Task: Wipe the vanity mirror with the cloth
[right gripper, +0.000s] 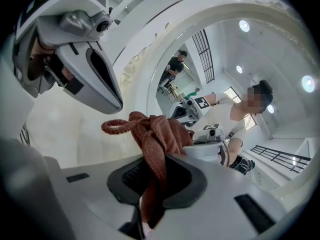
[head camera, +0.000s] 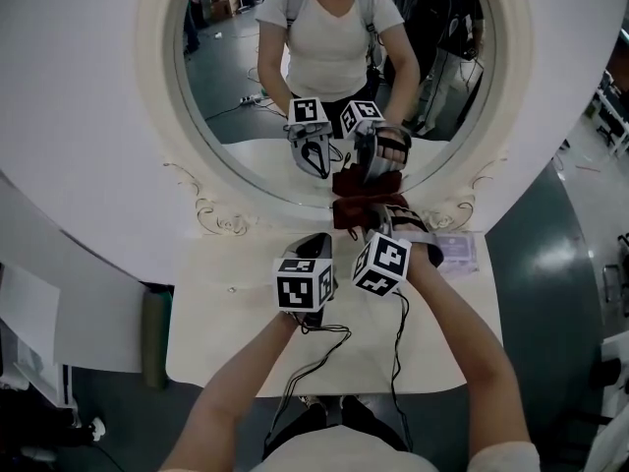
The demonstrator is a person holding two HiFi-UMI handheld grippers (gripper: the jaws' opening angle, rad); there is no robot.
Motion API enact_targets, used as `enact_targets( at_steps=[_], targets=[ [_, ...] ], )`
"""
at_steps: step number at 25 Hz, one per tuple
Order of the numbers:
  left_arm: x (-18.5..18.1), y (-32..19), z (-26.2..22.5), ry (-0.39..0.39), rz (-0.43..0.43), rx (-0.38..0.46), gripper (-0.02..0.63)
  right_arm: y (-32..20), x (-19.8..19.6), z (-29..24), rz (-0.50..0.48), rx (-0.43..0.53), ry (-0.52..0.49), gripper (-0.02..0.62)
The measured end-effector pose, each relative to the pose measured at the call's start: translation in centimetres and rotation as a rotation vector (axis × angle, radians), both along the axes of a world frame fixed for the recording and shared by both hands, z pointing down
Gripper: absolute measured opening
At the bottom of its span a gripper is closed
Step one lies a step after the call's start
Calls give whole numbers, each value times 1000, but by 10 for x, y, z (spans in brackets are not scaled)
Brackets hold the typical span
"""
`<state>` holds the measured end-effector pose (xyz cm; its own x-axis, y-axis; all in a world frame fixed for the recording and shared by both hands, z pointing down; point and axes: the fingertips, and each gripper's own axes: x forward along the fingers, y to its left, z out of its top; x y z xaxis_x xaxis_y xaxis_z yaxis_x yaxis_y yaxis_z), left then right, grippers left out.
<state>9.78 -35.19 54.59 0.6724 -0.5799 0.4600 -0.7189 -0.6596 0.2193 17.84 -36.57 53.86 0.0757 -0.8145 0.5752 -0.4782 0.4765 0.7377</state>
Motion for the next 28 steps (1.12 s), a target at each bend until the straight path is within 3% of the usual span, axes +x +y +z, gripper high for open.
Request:
enact_targets(
  at_steps=[7, 14, 22, 28],
  targets=[
    [-13, 5, -21, 39, -12, 19, 11, 3, -2, -10, 18, 18, -58, 60],
    [-35, 17, -62, 31, 42, 149, 11, 12, -11, -41, 50, 77, -182, 60],
    [-61, 29, -83, 94, 32, 172, 11, 27, -32, -72, 127, 151, -382, 60],
    [-82, 46, -68, 119, -19, 128, 11, 66, -43, -46, 303, 149, -676, 60]
  ],
)
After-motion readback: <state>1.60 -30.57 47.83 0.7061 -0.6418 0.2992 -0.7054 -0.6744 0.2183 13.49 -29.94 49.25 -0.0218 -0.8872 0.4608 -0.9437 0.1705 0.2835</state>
